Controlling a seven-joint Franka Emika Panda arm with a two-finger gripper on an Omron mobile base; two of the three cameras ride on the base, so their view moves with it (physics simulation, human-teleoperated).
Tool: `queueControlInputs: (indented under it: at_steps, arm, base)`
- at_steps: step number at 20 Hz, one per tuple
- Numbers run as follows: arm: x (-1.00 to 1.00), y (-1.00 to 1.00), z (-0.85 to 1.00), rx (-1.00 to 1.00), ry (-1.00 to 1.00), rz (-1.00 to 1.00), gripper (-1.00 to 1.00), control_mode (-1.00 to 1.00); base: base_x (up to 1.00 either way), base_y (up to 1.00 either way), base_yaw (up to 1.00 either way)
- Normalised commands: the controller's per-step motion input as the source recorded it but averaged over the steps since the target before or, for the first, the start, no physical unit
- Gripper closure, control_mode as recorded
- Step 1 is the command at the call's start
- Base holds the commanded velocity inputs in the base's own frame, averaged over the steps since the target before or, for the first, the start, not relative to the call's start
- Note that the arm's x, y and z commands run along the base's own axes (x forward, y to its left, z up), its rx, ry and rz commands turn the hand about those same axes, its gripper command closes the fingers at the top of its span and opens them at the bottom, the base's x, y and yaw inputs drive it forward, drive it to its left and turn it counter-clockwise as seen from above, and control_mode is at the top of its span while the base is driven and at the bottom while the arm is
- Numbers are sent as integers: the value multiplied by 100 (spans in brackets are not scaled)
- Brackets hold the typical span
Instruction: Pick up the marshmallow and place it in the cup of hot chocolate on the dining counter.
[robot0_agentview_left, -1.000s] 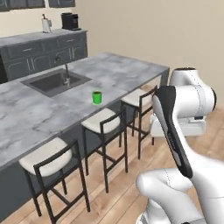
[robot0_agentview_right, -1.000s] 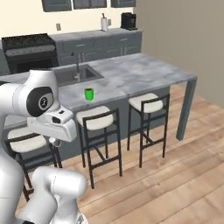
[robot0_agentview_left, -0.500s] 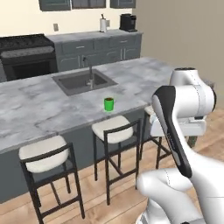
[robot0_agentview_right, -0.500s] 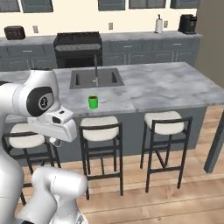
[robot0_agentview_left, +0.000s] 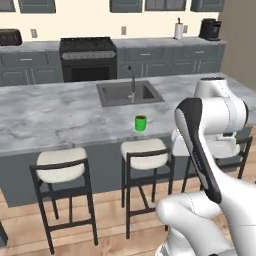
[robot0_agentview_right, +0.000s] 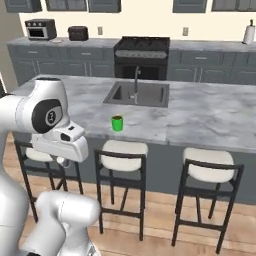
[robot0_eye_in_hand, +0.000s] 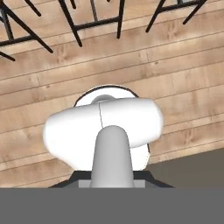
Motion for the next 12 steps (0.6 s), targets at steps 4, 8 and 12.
queueControlInputs:
  at_steps: [4,8,12]
  arm:
    - [0,0,0,0,0,0,100,100]
    - [0,0,0,0,0,0,100,100]
    - [0,0,0,0,0,0,100,100]
  base:
    - [71,-6,25]
    - [74,-61,19]
    - [75,-42,13]
